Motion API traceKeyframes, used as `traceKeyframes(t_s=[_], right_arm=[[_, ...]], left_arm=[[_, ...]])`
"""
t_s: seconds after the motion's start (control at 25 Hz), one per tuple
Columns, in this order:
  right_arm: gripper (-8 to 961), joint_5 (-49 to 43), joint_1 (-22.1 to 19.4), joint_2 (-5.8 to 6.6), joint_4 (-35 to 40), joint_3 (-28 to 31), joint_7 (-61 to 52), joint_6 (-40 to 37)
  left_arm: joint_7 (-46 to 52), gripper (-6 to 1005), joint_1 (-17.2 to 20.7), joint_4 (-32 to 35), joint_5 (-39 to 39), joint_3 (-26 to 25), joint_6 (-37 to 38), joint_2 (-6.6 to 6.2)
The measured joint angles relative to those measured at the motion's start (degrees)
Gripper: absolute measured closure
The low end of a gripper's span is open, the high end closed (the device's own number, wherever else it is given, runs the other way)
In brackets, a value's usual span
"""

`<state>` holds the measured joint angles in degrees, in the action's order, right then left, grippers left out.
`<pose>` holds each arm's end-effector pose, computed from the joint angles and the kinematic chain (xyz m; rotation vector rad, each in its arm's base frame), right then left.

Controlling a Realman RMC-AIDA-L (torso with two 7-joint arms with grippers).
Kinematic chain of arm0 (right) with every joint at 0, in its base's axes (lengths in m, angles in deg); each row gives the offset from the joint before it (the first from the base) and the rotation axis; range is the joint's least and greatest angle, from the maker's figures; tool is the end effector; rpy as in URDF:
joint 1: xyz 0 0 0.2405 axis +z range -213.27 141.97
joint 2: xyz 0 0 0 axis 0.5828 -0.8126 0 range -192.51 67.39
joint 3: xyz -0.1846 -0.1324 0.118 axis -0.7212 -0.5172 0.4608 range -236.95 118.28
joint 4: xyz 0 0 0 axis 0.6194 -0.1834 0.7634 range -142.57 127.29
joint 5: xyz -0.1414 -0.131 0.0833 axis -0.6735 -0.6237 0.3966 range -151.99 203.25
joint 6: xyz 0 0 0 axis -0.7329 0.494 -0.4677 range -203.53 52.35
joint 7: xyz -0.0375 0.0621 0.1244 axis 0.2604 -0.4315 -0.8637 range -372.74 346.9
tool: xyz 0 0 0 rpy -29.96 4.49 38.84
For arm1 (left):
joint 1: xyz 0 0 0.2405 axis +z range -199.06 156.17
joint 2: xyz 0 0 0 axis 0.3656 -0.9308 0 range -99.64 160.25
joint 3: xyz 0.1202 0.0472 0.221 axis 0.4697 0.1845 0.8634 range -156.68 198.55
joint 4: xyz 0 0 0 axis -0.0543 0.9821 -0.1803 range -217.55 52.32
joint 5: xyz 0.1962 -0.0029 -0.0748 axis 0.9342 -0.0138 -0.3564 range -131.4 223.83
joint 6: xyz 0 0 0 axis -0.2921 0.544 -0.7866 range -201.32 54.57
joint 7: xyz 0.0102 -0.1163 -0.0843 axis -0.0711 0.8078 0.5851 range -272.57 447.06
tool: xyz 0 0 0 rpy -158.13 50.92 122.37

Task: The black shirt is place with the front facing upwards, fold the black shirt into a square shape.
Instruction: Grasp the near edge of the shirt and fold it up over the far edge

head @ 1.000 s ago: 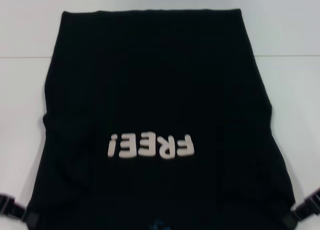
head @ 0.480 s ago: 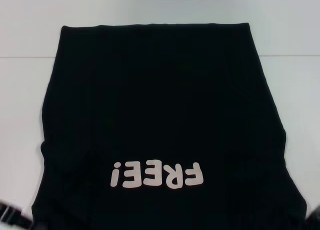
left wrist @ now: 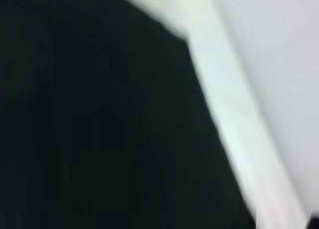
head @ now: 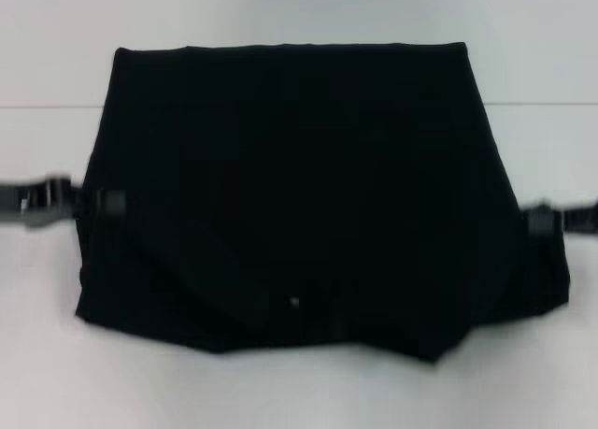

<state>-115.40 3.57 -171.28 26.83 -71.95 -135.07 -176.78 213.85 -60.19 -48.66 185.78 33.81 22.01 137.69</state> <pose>0.2852 0.3482 0.0834 -2.4320 1.6855 0.6678 -0.2974 0.3602 0.0951 -2.2634 -1.7440 -0.6759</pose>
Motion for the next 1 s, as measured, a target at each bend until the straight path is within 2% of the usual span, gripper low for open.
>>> traceKeyframes(t_s=[0.12, 0.28, 0.56, 0.68, 0.84, 1.0], right_arm=[[877, 8.96, -1.48, -0.41, -2.13, 0.09, 0.56, 6.18], [877, 13.73, -1.68, -1.87, -3.91, -0.02, 2.89, 14.05], [878, 15.99, 0.20, -6.06, -4.47, -0.15, 9.46, 29.35], [879, 16.52, 0.69, -7.33, -4.97, -0.39, 11.70, 35.59], [880, 16.61, 1.74, -7.68, -6.60, -1.73, 13.20, 40.56], [868, 16.66, 2.66, -7.77, -7.31, -4.02, 13.28, 44.40]], left_arm=[[-0.28, 974, 0.20, -1.29, -5.32, -0.98, -4.86, 0.81], [-2.09, 974, 0.51, -2.81, -12.49, -1.14, -13.33, 2.83], [-9.27, 973, 1.07, -3.09, -21.35, -1.20, -24.05, 7.24], [-12.24, 973, 1.25, -3.10, -24.11, -1.23, -27.35, 8.67], [-15.60, 973, 1.32, -3.34, -27.01, -1.25, -30.56, 9.89], [-18.18, 973, 0.84, -4.34, -29.30, -0.81, -32.58, 10.24]])
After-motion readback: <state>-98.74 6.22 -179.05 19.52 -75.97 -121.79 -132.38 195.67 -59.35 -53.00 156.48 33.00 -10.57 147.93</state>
